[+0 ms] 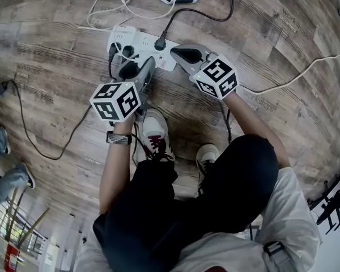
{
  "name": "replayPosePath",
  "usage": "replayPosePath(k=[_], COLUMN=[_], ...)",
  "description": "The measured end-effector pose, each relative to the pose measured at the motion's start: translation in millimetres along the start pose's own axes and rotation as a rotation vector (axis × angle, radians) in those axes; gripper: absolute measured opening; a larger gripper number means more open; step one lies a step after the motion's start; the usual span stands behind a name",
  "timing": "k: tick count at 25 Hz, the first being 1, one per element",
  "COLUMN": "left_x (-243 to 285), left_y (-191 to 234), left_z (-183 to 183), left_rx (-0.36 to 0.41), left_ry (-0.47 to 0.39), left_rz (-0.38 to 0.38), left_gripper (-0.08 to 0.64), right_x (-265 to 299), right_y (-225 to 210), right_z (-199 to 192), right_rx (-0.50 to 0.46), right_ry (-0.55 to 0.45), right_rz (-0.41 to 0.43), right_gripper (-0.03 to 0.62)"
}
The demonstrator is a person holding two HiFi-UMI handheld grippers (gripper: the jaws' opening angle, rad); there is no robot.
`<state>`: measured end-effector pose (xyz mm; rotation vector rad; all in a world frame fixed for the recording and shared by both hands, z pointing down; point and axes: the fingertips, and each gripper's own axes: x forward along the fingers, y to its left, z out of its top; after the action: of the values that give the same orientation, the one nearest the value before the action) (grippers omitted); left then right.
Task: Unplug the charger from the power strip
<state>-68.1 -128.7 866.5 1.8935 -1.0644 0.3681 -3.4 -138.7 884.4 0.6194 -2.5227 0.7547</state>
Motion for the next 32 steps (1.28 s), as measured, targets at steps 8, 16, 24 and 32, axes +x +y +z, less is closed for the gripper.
replayPosePath(k=[8, 16, 24, 32], left_x=[-8, -21, -38, -51], left_y=[5, 11, 9, 8], left_z=[1, -1, -9, 5], left_rx=[0.103, 0.139, 0.126, 0.185], left_ry=[0.030, 0.025, -0.006, -0.056], left_rz=[0.037, 0.092, 0.117, 0.214], left_gripper=[0.258, 0.264, 0.262, 0.127], right_x=[2, 4, -18, -57], right_y=[1, 23, 15, 0], right_z=[0, 15, 29, 71], right_rx=[-0.009, -0.112, -0.101, -0.147], right_ry=[0.001, -0.014, -0.042, -0.109], right_rz=[-0.011, 0.010, -0.001, -0.072], right_gripper=[0.002, 0.002, 0.002, 0.002])
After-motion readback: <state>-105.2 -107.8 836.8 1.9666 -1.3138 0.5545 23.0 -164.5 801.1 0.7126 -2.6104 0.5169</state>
